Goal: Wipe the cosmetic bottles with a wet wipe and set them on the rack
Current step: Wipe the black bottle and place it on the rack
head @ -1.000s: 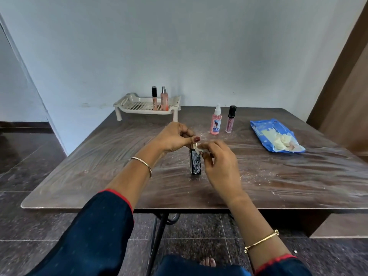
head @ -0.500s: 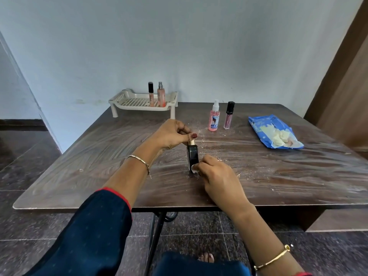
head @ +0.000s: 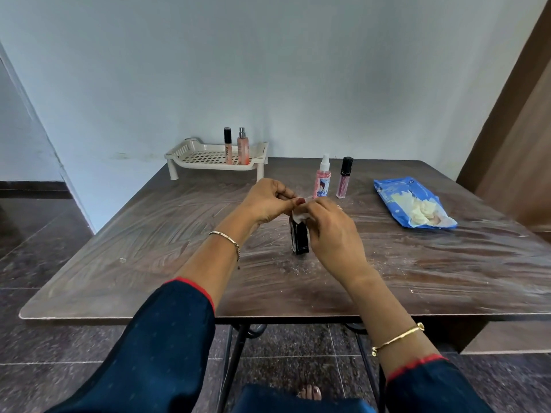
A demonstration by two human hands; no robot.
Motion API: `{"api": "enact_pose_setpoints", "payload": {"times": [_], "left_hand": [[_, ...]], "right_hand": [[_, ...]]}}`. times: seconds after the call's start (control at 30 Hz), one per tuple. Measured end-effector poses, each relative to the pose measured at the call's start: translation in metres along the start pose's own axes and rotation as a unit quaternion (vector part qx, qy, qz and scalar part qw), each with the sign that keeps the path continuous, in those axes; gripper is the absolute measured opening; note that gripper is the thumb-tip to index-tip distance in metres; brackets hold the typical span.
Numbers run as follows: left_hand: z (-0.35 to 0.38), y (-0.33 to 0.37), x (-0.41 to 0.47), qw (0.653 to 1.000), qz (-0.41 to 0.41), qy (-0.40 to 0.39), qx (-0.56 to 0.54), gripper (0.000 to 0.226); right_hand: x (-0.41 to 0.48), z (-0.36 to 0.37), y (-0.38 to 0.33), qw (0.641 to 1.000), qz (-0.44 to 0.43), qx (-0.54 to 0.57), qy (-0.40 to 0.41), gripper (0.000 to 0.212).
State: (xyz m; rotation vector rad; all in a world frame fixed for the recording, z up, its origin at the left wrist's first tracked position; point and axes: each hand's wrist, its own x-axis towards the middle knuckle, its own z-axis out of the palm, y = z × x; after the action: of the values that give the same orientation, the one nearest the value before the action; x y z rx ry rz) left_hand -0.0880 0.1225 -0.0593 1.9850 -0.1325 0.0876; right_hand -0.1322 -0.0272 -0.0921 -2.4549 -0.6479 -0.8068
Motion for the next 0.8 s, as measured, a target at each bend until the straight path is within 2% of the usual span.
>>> {"api": "enact_pose_setpoints", "payload": {"times": [0.3,0.63,0.8], "left_hand": [[-0.002,0.001,0.004,1.0,-0.022,0.006,-0.001,0.013],[-0.003,0.005,0.005,0.999,-0.029,-0.024,0.0,0.02],[-0.003,0.004,0.005,1.0,-0.022,-0.021,-0.001,0.012]], "right_hand": [[-0.003,0.006,-0.004,0.996,-0.057,-0.047,-0.045,0.027],[-0.03,0.003,0.001,0.994,-0.042,-0.031,-0.1,0.025],[-0.033,0.001,0.004,0.99,-0.04,-0.038,-0.132,0.026]]}}
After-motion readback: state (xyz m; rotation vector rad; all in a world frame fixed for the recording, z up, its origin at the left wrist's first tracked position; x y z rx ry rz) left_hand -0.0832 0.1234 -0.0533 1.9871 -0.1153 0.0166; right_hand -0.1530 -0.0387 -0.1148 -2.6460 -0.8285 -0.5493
